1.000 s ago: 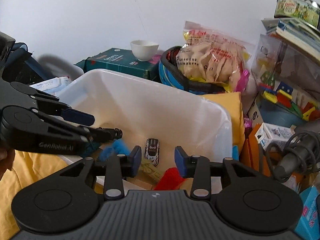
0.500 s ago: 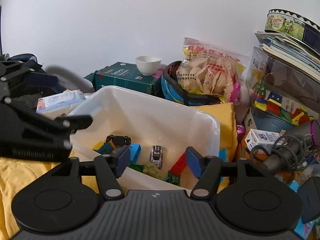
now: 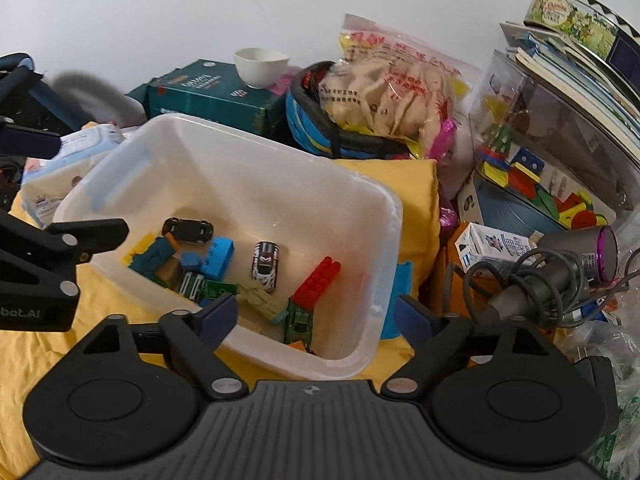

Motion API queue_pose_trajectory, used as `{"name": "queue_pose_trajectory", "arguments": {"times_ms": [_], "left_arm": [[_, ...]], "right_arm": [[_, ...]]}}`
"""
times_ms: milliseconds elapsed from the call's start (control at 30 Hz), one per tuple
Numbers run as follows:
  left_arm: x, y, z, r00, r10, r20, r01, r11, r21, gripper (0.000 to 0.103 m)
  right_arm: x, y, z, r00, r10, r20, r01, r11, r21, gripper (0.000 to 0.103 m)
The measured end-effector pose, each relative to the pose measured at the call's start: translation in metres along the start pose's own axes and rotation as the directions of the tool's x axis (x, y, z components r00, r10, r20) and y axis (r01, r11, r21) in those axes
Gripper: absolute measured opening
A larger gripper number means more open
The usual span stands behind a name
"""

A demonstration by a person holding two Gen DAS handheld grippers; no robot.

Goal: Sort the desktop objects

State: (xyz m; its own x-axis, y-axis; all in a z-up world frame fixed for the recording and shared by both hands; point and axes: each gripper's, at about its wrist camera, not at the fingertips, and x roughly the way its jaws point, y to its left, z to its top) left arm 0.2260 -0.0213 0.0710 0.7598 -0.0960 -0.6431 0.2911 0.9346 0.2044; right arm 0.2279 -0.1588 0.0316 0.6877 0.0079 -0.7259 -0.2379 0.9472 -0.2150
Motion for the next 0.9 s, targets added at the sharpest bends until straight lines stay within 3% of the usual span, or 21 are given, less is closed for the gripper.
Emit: {"name": "queue_pose_trajectory", "arguments": {"times_ms": [467, 900], "left_arm": [[0.025, 0.016, 0.006, 0.999, -0.014, -0.051, 0.012, 0.999, -0.044, 0.09], [0.033, 0.02, 0.011, 0.999, -0.034, -0.032, 0.033, 0.998, -0.057, 0.09]], "right_arm": [[0.019, 0.0, 0.009, 0.999, -0.008, -0.047, 0.007, 1.0, -0.003, 0.095], [0.024, 0.002, 0.009, 0.999, -0.006, -0.052, 0.006, 1.0, -0.006, 0.095]]}}
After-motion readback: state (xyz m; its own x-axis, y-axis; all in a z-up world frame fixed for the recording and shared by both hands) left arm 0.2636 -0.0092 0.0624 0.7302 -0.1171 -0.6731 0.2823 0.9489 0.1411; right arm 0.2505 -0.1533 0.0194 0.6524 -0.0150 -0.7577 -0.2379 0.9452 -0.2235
